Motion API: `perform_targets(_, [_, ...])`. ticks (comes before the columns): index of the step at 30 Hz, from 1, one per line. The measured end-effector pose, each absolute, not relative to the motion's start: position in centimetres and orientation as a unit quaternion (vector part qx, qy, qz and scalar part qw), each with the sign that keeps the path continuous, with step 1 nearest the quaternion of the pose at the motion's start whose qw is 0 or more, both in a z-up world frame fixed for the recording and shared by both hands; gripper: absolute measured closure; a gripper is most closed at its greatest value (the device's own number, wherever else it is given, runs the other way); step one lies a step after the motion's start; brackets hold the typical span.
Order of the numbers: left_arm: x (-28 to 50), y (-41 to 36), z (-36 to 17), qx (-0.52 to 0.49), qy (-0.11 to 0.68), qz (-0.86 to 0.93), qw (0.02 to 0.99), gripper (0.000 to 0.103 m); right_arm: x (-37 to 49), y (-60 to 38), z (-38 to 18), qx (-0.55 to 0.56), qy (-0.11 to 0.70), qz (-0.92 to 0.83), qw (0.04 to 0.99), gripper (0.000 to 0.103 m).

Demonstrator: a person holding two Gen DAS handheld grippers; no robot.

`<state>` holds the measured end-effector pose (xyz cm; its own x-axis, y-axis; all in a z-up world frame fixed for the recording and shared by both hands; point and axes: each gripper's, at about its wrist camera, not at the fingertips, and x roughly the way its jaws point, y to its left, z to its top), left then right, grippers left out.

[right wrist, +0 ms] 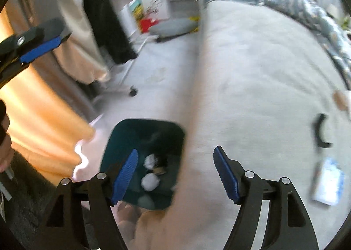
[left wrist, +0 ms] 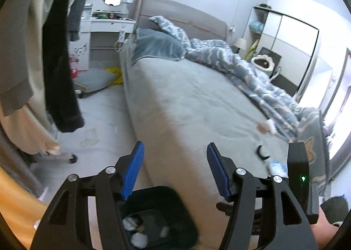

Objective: Collect trash
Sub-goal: 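Reach the right tool to the blue diaper pack and grasp it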

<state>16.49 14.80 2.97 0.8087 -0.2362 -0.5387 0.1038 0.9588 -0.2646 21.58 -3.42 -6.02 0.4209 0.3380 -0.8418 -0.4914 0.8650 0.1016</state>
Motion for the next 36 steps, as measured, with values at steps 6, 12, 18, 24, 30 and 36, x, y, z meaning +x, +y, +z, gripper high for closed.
perform_targets(6, [16.6,12.2,4.4,-0.123,0.279,-0.117,0.945,0.034,22.2,-8.5,-4.8,-0.045,0.458,0.19,0.867,0.022])
perform_targets(12, [17.7,9.1,4.4,-0.089,0.28,-0.128,0.947,0.026,22.1,-12.2,-4.4,-0.021,0.444,0.139,0.885,0.012])
perform_targets(18, [18.9,6.0,3.5,-0.066,0.288,-0.154,0.943,0.018,22.4,-16.1,-4.9,-0.004,0.438,0.09,0.894,0.004])
perform_targets(24, [19.8,3.0,1.9,-0.031,0.286,-0.183,0.94,0.01,22.6,-19.4,-5.9,0.029,0.429,0.047,0.902,0.003])
perform_targets(30, [21.5,1.5,0.6,-0.021,0.28,-0.191,0.941,0.008,23.2,-20.5,-7.1,0.026,0.432,0.026,0.901,0.003])
perform_targets(36, [22.8,-0.1,-0.2,-0.022,0.284,-0.22,0.933,0.007,24.1,-21.0,-8.9,0.05,0.451,0.027,0.891,0.003])
